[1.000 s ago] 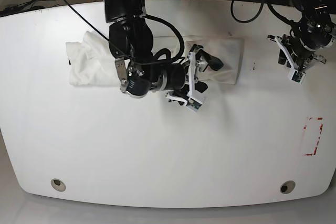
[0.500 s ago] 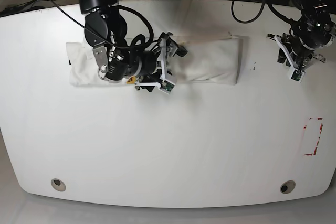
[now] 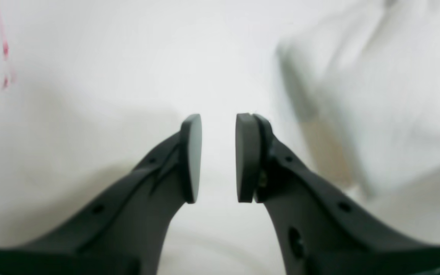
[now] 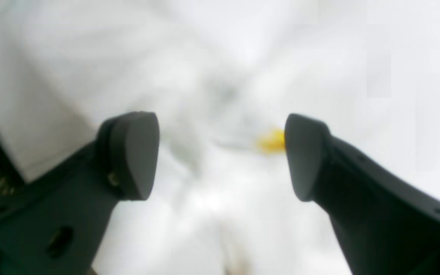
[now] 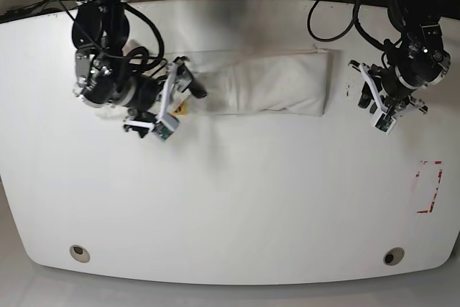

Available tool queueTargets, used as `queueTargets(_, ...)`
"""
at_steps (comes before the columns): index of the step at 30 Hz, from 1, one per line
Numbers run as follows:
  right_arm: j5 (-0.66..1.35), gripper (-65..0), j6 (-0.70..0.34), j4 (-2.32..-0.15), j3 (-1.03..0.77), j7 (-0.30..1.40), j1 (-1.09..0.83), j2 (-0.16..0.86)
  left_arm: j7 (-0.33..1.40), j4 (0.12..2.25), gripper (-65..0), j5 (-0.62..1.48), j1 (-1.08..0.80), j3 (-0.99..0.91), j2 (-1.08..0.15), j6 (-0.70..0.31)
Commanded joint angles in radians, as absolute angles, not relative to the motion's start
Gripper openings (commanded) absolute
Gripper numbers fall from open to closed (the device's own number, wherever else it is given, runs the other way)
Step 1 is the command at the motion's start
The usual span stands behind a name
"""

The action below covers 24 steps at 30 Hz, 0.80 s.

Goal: Fold the T-shirt properly

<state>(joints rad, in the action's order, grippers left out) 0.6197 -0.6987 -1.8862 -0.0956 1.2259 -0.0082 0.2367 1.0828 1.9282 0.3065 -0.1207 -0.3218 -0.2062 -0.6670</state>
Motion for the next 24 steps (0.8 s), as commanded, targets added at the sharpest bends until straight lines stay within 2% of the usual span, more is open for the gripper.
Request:
queueTargets(1, 0.697, -16.2, -0.698, -1.890, -0.216, 1.231, -0.001, 0.243, 1.067, 1.946, -51.7, 0.321, -0.094, -0.315, -0.157, -0.674)
queueTargets(5, 0.809, -15.9, -0.698, -1.796, -0.449, 1.308, 0.001, 0.237, 1.069, 1.940, -50.0, 0.321, -0.077, -0.280, -0.124, -0.676)
queueTargets(8, 0.905, -15.7, -0.698, -1.693, -0.619, 1.320, 0.002, 0.242, 1.069, 1.940, -46.7, 0.321, -0.084, -0.226, -0.120, -0.676)
queueTargets(10, 0.963, -15.5, -0.698, -1.604, -0.714, 1.322, 0.002, 0.249, 1.069, 1.933, -46.9, 0.321, -0.101, -0.200, -0.111, -0.676)
queueTargets(15, 1.049, -15.5, -0.698, -1.423, -0.771, 1.316, 0.002, 0.320, 1.066, 1.819, -53.3, 0.323, -0.105, -0.191, -0.107, -0.698)
queueTargets(20, 1.050, -15.5, -0.698, -1.294, -0.845, 1.307, 0.018, 0.361, 1.044, 1.670, -53.7, 0.321, -0.104, -0.196, -0.107, -0.698)
queueTargets(24, 1.050, -15.5, -0.698, -1.228, -0.816, 1.253, 0.016, 0.404, 0.955, 1.627, -53.7, 0.315, -0.105, -0.191, -0.111, -0.698)
